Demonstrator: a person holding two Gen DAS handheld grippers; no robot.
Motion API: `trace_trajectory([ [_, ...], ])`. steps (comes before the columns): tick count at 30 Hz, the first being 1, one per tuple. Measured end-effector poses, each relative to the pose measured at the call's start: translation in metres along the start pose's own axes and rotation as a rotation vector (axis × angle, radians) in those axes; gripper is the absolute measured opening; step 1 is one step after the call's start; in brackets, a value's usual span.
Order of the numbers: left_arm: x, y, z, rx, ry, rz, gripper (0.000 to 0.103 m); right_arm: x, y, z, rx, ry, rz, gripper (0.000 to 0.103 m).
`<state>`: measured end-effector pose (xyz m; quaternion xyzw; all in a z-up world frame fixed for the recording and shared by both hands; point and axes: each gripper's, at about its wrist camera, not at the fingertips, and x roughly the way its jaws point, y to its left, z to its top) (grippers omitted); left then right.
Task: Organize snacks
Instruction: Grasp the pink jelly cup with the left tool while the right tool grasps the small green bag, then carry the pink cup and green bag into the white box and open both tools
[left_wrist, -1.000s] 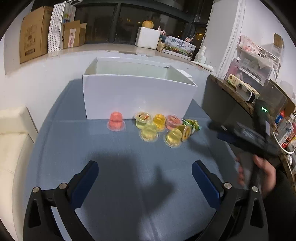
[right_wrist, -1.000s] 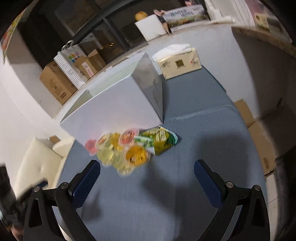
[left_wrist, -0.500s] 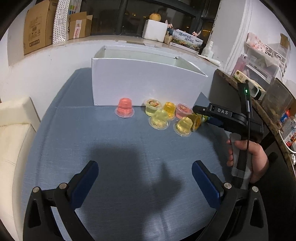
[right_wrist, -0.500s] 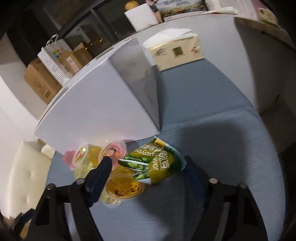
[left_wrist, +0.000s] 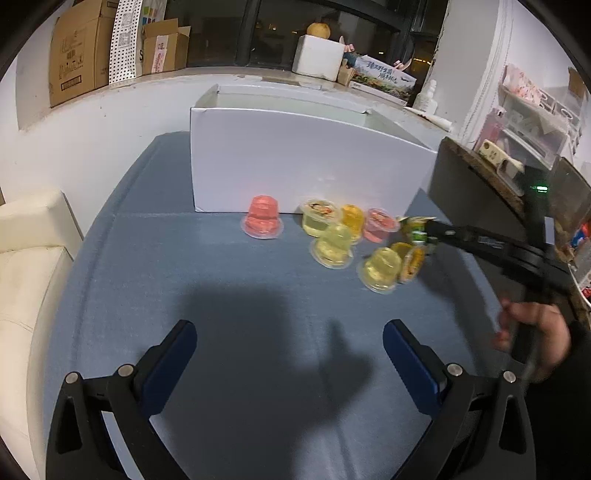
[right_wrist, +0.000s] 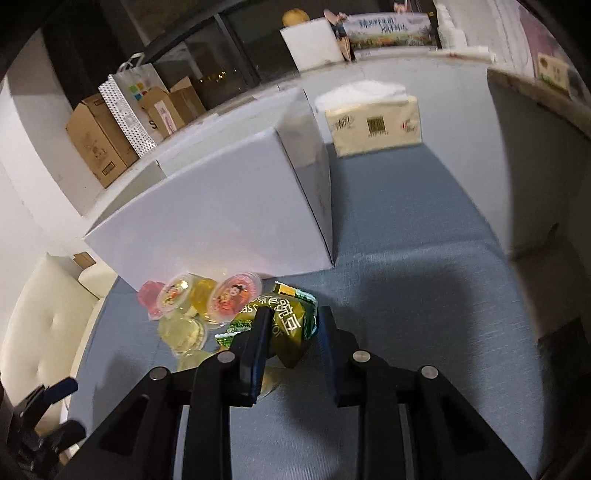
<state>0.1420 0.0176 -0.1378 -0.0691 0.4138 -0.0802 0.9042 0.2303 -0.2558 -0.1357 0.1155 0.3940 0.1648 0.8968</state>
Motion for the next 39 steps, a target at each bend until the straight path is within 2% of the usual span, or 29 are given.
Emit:
trace_trajectory([
  [7, 0.042, 0.018, 0.037, -0.016, 0.012, 0.057, 0.103, -0.052, 0.007, -0.009, 0.03, -0.074, 0.07, 0.028],
  [12, 0.078, 0.022, 0.065, -0.021, 0.007, 0.095, 0.103, -0.076, 0.007, -0.025, 0.05, -0.09, 0.081, 0.028],
  [16, 0.104, 0.028, 0.08, -0.057, 0.015, 0.098, 0.101, -0.08, 0.006, -0.033, 0.054, -0.079, 0.095, 0.028],
  [18, 0.109, 0.028, 0.084, -0.059, -0.003, 0.095, 0.092, -0.081, 0.004, -0.035, 0.066, -0.078, 0.108, 0.028],
  [20, 0.115, 0.026, 0.086, -0.041, 0.002, 0.105, 0.055, -0.082, 0.005, -0.035, 0.062, -0.079, 0.11, 0.028],
  [21, 0.12, 0.027, 0.085, -0.039, 0.024, 0.087, 0.049, -0.081, 0.005, -0.035, 0.064, -0.078, 0.113, 0.028],
  [23, 0.118, 0.022, 0.08, -0.018, -0.001, 0.084, 0.039, -0.082, 0.006, -0.035, 0.062, -0.081, 0.116, 0.028],
  [31, 0.091, 0.017, 0.075, 0.02, -0.061, 0.042, 0.039, -0.081, 0.013, -0.036, 0.047, -0.078, 0.13, 0.028],
  [39, 0.005, 0.017, 0.075, 0.071, -0.202, -0.003, 0.036, -0.085, 0.032, -0.018, 0.007, -0.105, 0.161, 0.028],
])
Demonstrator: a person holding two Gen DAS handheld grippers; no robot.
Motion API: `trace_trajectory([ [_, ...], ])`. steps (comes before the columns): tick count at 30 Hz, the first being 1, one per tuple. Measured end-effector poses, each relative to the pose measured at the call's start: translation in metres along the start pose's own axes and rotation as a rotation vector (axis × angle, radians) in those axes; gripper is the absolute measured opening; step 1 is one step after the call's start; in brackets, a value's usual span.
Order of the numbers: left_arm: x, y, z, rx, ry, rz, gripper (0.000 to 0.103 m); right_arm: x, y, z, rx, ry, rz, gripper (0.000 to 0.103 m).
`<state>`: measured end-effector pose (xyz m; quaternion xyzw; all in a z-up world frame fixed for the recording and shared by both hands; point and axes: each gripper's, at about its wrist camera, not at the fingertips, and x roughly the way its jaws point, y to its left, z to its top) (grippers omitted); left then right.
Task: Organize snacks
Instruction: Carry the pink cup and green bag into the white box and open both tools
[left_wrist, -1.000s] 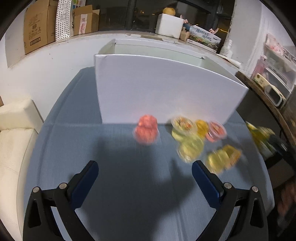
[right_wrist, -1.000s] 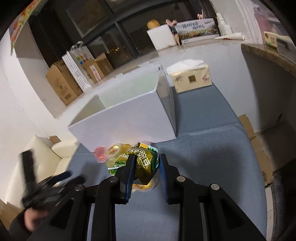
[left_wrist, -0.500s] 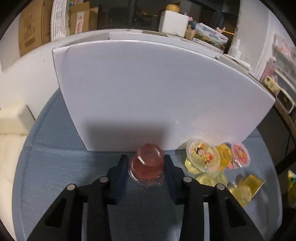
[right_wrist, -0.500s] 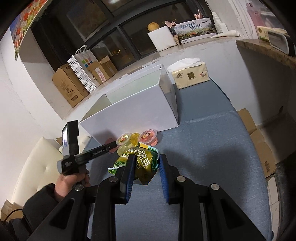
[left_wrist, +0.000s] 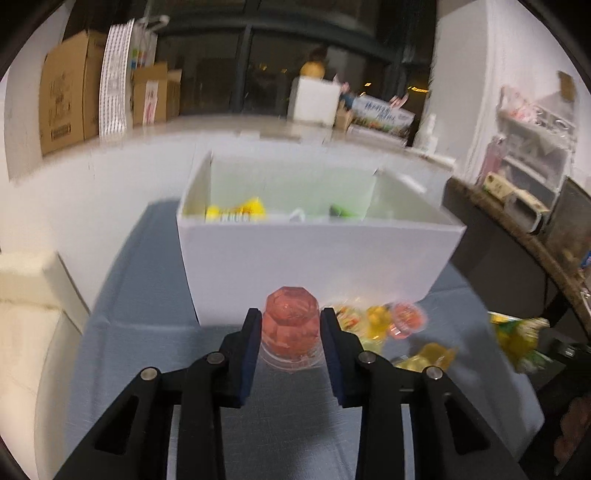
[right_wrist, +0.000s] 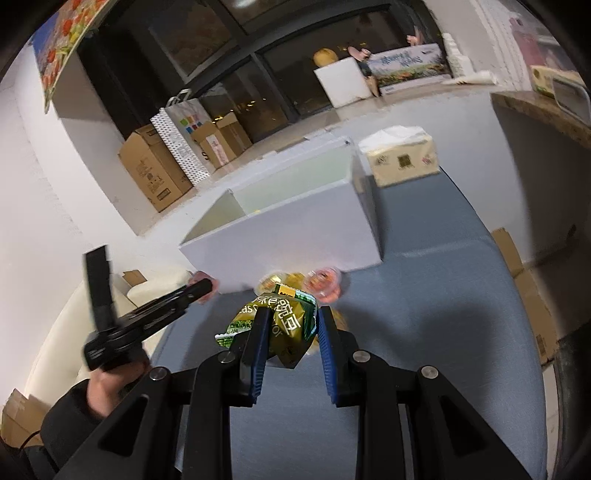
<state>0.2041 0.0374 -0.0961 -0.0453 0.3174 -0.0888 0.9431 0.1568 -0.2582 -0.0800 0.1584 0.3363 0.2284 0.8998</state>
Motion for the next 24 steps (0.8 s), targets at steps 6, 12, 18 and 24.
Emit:
trace_trajectory([
  [6, -0.031, -0.008, 0.035, 0.03, -0.084, -0.031, 0.036, 0.007, 0.026, 0.035, -0.066, -0.036, 0.029, 0.028],
  [12, -0.025, -0.009, 0.089, 0.059, -0.143, -0.016, 0.036, 0.029, 0.042, 0.099, -0.115, -0.081, 0.03, 0.028],
  [18, 0.025, -0.001, 0.126, 0.093, -0.108, 0.021, 0.036, 0.079, 0.03, 0.149, -0.09, -0.046, -0.031, 0.028],
  [24, 0.064, 0.013, 0.116, 0.055, -0.001, 0.072, 0.095, 0.122, 0.01, 0.154, -0.102, 0.038, -0.126, 0.103],
])
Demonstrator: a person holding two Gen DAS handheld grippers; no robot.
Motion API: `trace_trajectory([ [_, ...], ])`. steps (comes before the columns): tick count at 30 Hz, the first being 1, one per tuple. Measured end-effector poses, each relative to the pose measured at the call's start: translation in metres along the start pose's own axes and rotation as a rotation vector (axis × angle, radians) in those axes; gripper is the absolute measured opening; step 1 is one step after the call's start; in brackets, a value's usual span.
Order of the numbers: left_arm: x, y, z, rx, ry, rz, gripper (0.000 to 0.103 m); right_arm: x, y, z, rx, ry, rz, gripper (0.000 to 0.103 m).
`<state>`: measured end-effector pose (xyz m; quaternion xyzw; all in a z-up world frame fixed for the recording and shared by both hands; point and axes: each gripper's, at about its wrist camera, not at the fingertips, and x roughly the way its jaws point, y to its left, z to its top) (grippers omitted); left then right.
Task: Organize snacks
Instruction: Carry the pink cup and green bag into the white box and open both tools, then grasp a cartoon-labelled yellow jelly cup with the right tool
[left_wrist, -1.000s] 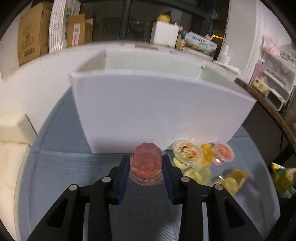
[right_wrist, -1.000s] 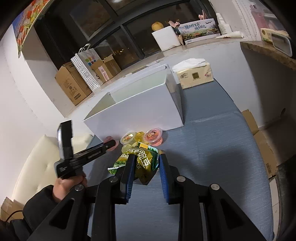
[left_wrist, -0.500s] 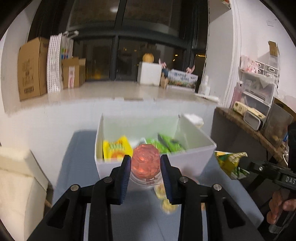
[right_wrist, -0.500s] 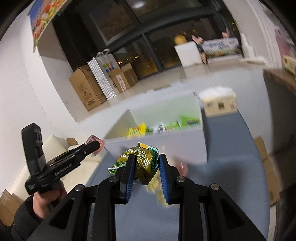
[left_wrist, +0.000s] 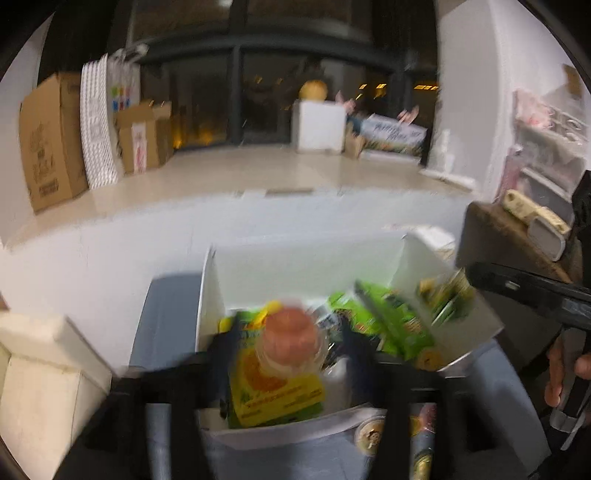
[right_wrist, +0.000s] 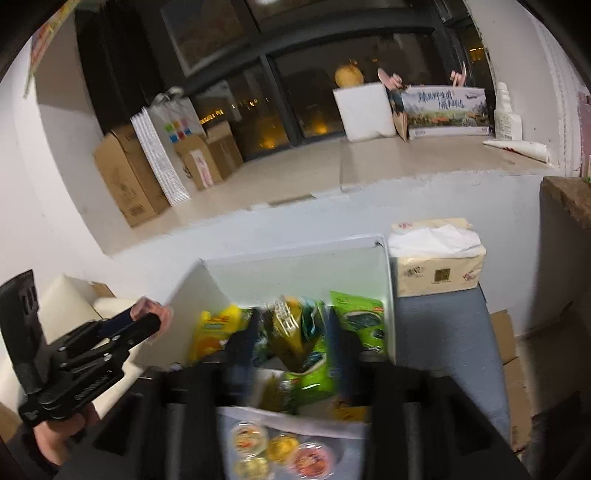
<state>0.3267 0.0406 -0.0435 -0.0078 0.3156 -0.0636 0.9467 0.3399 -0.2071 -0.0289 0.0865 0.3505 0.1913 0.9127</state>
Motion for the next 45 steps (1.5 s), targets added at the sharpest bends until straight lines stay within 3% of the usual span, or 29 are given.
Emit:
trace_trajectory([
  [1, 0.001, 0.002, -0.003, -0.015, 0.006, 0.002, 0.103, 0.0, -0.003, -0.002, 0.01, -0.011, 0.012, 0.103],
  [5, -0.006, 0.005, -0.014, -0.02, 0.006, 0.004, 0.103, -0.013, -0.014, -0.012, 0.029, -0.053, -0.004, 0.103],
  [15, -0.05, -0.004, -0.035, -0.022, -0.003, -0.014, 0.103, -0.067, -0.01, -0.043, 0.024, -0.062, 0.061, 0.103],
  [24, -0.109, -0.032, -0.1, -0.01, 0.007, -0.061, 0.103, -0.104, -0.004, -0.146, -0.015, -0.017, 0.014, 0.103],
  [28, -0.122, -0.05, -0.137, 0.04, 0.038, -0.051, 0.103, -0.092, -0.008, -0.187, -0.001, 0.055, 0.002, 0.103],
  [31, -0.126, -0.055, -0.16, 0.022, 0.079, -0.082, 0.103, -0.084, -0.01, -0.197, 0.009, 0.088, 0.012, 0.103],
  [38, -0.134, -0.053, -0.194, -0.045, 0.129, -0.103, 0.103, -0.055, -0.01, -0.193, 0.0, 0.133, -0.009, 0.103],
  [45, -0.137, -0.045, -0.198, -0.065, 0.133, -0.095, 0.103, -0.016, -0.002, -0.184, -0.08, 0.177, -0.104, 0.103],
])
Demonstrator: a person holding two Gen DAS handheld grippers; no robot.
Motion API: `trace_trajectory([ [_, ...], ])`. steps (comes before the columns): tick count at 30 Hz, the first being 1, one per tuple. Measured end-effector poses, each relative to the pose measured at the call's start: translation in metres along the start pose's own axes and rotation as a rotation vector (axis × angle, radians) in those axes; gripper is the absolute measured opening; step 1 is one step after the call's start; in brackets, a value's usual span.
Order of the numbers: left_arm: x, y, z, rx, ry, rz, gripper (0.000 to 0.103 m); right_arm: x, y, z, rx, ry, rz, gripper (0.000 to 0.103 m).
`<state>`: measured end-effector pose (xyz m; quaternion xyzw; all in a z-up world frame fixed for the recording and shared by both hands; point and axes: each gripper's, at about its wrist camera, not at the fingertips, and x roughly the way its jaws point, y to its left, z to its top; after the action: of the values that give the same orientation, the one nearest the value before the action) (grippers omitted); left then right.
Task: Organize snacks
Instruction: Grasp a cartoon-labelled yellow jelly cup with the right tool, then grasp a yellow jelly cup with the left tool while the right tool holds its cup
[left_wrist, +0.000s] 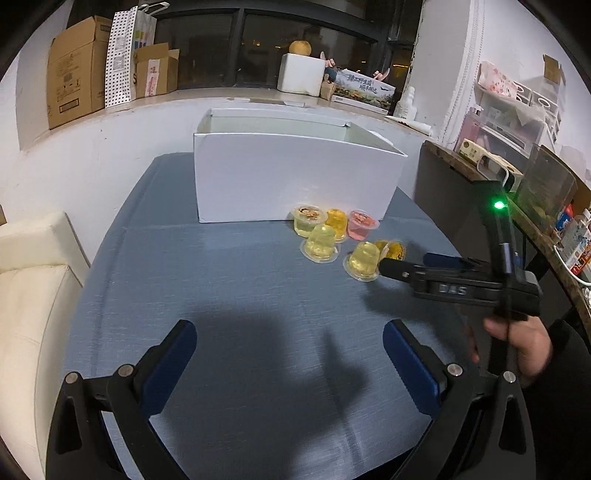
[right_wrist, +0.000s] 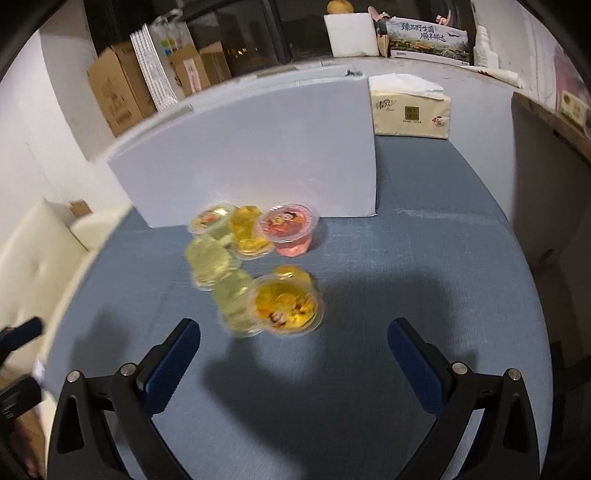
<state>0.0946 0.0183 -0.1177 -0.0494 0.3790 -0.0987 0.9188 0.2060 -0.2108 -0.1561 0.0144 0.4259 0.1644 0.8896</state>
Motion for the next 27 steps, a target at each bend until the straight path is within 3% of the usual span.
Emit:
trace_trajectory([
  [2, 0.0, 0.002, 0.0, -0.003, 0.001, -0.002, 0.103, 0.004, 0.004, 0.003, -0.023, -0.014, -0.031, 0.102],
  [6, 0.002, 0.003, -0.001, -0.006, 0.006, -0.006, 0.103, 0.012, 0.006, 0.006, -0.043, 0.01, -0.024, 0.07],
  [10, 0.005, 0.001, -0.002, -0.001, 0.013, -0.011, 0.103, 0.014, 0.006, 0.001, -0.058, 0.011, -0.005, 0.051],
  [19, 0.018, -0.011, 0.006, 0.034, 0.034, -0.006, 0.103, -0.016, 0.002, -0.009, -0.036, -0.035, 0.06, 0.051],
  [25, 0.053, -0.03, 0.025, 0.032, 0.06, -0.013, 0.103, -0.059, -0.011, -0.024, 0.016, -0.065, 0.122, 0.051],
  [27, 0.07, -0.04, 0.034, 0.015, 0.076, -0.045, 0.103, -0.074, -0.015, -0.03, 0.01, -0.081, 0.106, 0.051],
])
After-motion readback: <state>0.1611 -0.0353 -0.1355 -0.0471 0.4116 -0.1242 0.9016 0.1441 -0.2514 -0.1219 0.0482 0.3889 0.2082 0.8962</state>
